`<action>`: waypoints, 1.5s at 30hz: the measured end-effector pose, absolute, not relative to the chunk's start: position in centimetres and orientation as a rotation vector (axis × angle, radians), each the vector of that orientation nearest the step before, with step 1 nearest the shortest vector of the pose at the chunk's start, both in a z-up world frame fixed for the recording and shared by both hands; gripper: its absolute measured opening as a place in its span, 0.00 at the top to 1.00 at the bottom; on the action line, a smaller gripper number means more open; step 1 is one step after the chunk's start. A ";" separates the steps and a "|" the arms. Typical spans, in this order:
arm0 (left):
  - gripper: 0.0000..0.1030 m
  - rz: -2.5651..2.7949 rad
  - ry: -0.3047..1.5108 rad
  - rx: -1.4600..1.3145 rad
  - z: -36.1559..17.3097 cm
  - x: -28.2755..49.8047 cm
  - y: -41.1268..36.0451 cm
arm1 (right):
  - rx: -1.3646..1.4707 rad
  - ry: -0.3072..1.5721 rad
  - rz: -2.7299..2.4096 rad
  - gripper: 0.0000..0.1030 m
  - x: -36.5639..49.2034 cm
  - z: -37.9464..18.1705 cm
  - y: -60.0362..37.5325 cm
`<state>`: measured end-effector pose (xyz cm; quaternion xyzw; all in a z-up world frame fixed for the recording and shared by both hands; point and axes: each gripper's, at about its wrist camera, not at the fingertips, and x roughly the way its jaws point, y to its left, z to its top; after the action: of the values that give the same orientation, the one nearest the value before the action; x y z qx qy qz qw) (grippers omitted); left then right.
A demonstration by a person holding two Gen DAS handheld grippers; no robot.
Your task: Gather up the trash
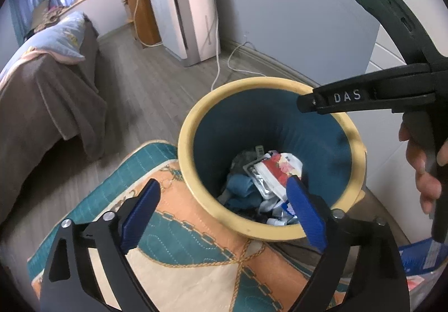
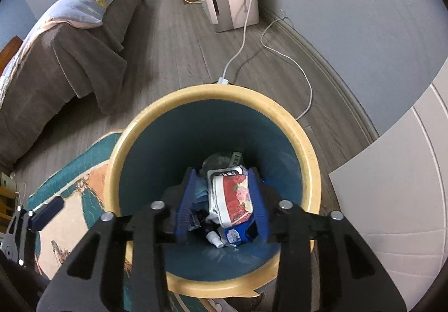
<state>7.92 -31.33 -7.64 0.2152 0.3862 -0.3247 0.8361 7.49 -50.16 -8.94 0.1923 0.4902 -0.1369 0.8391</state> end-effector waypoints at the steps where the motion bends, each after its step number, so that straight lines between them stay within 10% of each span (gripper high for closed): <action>1: 0.11 -0.682 0.823 0.453 -7.6 7.9 -31.2 | 0.401 1.037 -0.308 0.48 7.3 -8.8 -50.3; 5: 0.08 -0.666 0.834 0.430 -6.4 7.0 -30.0 | 0.415 1.009 -0.325 0.41 6.2 -7.3 -50.5; 10: 0.05 -0.646 0.842 0.360 -2.8 6.0 -28.0 | 0.336 0.960 -0.361 0.06 3.0 -3.6 -49.9; 45: 0.05 -0.525 0.675 0.308 4.7 -1.8 -20.2 | 0.168 0.776 -0.400 0.06 -9.6 3.5 -43.1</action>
<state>-1.79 -20.21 4.73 0.1487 0.3262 -0.2533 0.8985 -9.55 -43.06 3.46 0.0814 0.3755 -0.1936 0.9027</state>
